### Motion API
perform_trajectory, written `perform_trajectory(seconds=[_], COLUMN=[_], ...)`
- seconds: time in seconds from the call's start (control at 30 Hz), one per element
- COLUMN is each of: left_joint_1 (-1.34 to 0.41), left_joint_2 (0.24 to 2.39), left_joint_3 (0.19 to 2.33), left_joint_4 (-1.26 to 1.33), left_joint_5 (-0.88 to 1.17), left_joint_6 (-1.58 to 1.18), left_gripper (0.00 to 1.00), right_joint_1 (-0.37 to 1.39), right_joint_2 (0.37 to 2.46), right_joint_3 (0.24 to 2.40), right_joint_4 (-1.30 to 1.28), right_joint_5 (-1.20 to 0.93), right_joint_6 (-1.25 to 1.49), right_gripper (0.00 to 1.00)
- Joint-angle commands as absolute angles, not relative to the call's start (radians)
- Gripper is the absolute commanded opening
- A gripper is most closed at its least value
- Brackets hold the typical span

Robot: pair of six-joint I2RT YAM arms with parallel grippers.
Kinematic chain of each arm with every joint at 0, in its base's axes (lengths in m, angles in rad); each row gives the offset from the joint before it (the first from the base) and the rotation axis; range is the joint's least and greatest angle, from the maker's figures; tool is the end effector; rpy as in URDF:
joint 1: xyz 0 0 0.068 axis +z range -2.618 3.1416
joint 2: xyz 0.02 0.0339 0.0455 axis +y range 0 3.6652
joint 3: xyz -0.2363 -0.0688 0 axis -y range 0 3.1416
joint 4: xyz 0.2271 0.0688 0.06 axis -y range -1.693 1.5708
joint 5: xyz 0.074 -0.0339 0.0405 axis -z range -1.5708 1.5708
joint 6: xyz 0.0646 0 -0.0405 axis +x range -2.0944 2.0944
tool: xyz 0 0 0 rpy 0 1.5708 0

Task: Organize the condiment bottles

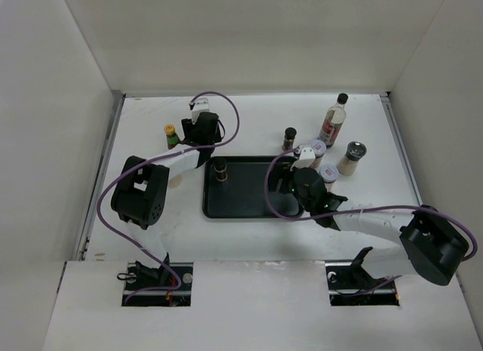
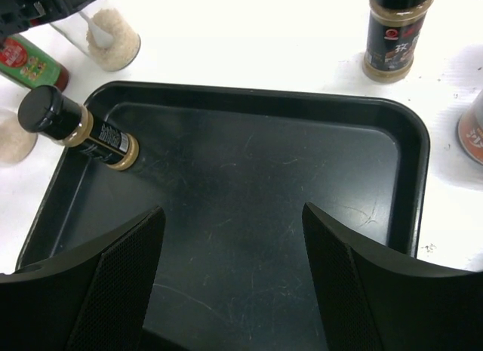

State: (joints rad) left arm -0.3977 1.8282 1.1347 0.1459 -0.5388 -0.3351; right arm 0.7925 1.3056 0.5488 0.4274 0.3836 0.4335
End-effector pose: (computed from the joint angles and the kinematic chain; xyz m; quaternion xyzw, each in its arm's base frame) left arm 0.3850 -0.1258 0.1756 -0.1039 0.8442 0.0476 0.5237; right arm 0.2216 0.1903 0.1859 -0.0335 0.8055 0.2016 0.5562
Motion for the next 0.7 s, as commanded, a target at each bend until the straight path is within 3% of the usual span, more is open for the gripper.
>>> perform_trajectory(seconds=[0.0,0.2,0.67], left_joint_1=[-0.4,-0.421,-0.583], left_joint_2=[1.792,1.695,1.454], left_joint_3=[1.175,1.14,1.111], left_joint_4=[0.202,0.23,0.222], left_joint_5=[-0.552,-0.607,-0.614], left_joint_6=[-0.313,-0.299,-0.282], left_gripper=[0.51,0.39,0.38], right_joint_1=[0.805,0.808,0.759], right_joint_2=[1.315,1.322,1.23], right_joint_3=[0.594,0.598,0.542], right_joint_4=[0.451,0.449,0.46], right_joint_5=[0.376,0.376,0.423], right_joint_6=[0.42,0.416,0.448], right_gripper=[0.77,0.76,0.76])
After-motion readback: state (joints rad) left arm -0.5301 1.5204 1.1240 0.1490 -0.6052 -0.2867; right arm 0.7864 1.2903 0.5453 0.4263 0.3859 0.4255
